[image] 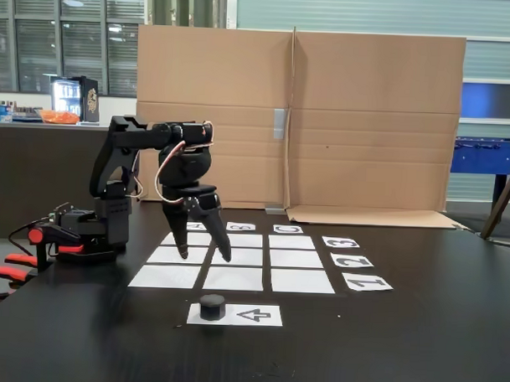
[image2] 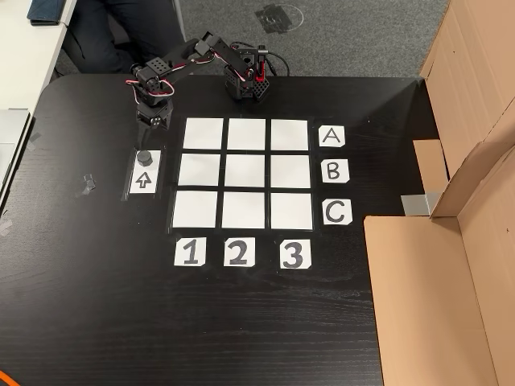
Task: Pick up a new token and place it in the grid on square A2.
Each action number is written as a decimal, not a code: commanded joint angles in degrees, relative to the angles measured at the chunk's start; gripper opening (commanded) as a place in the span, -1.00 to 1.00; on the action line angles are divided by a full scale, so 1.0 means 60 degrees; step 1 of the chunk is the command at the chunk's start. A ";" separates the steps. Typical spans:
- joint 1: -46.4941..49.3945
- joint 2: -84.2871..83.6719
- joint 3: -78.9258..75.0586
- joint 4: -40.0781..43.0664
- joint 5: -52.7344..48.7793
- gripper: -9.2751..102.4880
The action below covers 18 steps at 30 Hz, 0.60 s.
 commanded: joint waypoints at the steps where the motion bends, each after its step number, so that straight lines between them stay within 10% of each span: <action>1: 0.0205 -0.0249 -0.0952 0.0161 -0.0088 -0.06; 18: 0.0410 -0.1846 -0.2871 0.0396 -0.0234 -0.06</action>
